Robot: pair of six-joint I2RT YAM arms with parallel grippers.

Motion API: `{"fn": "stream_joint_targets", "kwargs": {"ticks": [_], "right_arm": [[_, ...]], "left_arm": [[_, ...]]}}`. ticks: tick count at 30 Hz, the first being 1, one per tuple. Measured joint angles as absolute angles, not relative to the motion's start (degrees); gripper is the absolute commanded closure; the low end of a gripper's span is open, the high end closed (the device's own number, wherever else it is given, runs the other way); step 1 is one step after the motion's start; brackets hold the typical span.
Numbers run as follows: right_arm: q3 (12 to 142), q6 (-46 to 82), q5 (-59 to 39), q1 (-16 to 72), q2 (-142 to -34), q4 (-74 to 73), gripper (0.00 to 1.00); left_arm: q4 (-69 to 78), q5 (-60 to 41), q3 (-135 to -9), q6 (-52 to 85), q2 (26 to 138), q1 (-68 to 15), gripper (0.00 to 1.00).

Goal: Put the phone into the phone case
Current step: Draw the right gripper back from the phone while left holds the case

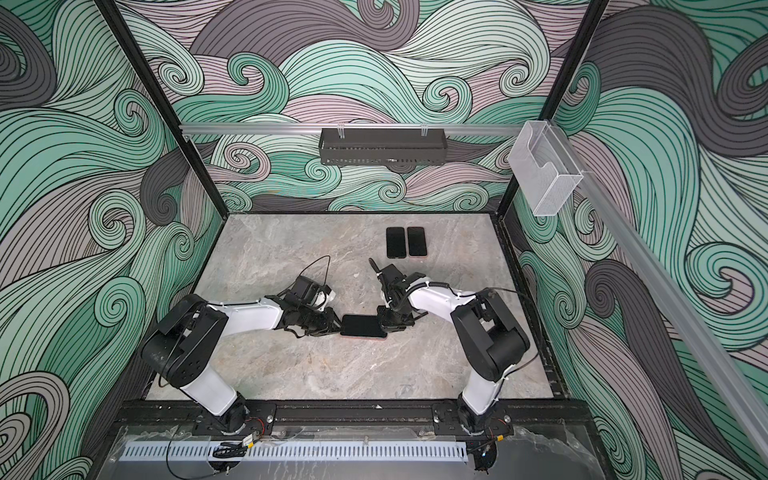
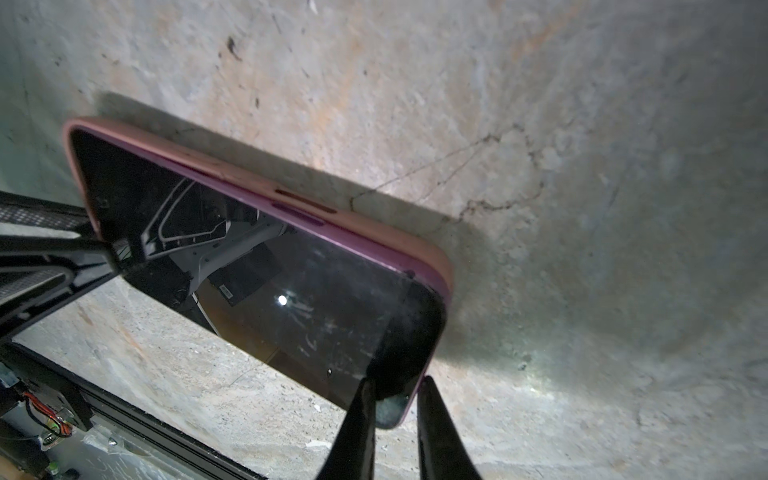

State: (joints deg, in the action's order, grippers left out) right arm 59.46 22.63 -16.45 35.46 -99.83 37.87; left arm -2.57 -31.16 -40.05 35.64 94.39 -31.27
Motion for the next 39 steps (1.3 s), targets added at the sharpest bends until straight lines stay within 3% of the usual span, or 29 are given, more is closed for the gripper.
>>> {"fn": "stream_joint_targets", "kwargs": {"ticks": [8, 11, 39], "right_arm": [[63.48, 21.74, -15.46, 36.12, -102.69, 41.78, 0.82], [64.75, 21.32, -15.4, 36.38, -103.68, 42.48, 0.82], [60.29, 19.7, -4.1, 41.91, -98.28, 40.45, 0.8]], "left_arm": [[-0.91, -31.27, -38.22, 37.36, 93.32, -31.27, 0.76], [-0.84, -31.0, -36.88, 38.2, 92.2, -31.27, 0.83], [3.97, -31.03, -35.14, 40.16, 92.88, -32.18, 0.82]]}}
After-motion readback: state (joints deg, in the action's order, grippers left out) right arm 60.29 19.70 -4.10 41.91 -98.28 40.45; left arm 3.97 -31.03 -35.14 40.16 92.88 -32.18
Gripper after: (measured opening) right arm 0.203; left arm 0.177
